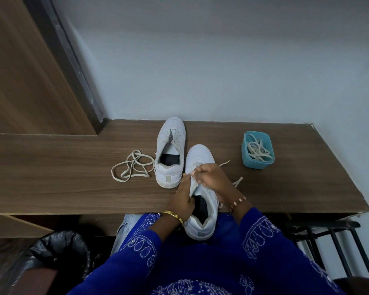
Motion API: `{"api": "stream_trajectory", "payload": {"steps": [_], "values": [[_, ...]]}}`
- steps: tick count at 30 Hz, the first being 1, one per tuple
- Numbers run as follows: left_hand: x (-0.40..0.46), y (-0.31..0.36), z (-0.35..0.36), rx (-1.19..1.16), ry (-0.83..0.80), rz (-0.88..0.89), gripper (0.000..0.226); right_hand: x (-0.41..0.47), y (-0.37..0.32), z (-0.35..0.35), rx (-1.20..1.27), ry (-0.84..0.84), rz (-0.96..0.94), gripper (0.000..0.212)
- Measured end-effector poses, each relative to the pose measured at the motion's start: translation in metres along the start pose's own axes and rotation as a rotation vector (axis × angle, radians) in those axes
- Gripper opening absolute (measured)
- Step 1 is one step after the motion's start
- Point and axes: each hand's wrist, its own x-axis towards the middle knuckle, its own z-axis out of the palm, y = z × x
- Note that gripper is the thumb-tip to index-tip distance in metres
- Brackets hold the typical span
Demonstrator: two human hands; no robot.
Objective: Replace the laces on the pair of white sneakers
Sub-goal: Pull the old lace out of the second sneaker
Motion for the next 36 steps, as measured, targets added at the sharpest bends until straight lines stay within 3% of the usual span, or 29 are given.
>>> {"api": "stream_trajectory", "payload": {"steps": [2, 4, 6, 9, 13, 17, 28, 33, 36], "values": [[-0.001, 0.001, 0.001, 0.003, 0.001, -0.009, 0.080, -0.002, 0.001, -0.005, 0.168, 0.032, 0.060, 0.015], [0.000, -0.001, 0.001, 0.006, 0.014, -0.010, 0.079, -0.004, 0.004, -0.014, 0.123, 0.082, 0.009, 0.014], [0.000, -0.003, 0.002, -0.002, 0.017, -0.026, 0.075, -0.004, 0.009, -0.024, -0.050, 0.147, -0.064, 0.017], [0.000, -0.003, 0.002, -0.009, 0.017, -0.021, 0.077, -0.008, 0.020, -0.030, -0.331, 0.097, -0.125, 0.018], [0.001, -0.004, 0.003, -0.010, 0.016, -0.021, 0.078, -0.011, 0.037, -0.014, -0.692, 0.110, -0.365, 0.019], [-0.001, -0.002, 0.002, -0.010, 0.018, -0.023, 0.078, -0.008, 0.034, -0.004, -0.842, 0.203, -0.527, 0.007], [0.000, 0.005, 0.002, -0.010, -0.003, -0.004, 0.080, 0.004, -0.025, -0.009, 0.012, -0.055, -0.137, 0.016], [0.000, 0.003, 0.002, 0.021, -0.013, -0.020, 0.074, 0.005, 0.000, -0.027, -0.379, 0.140, -0.248, 0.022], [0.001, 0.000, 0.003, 0.028, -0.013, -0.026, 0.077, -0.001, 0.022, -0.031, -0.692, 0.093, -0.271, 0.028]]}}
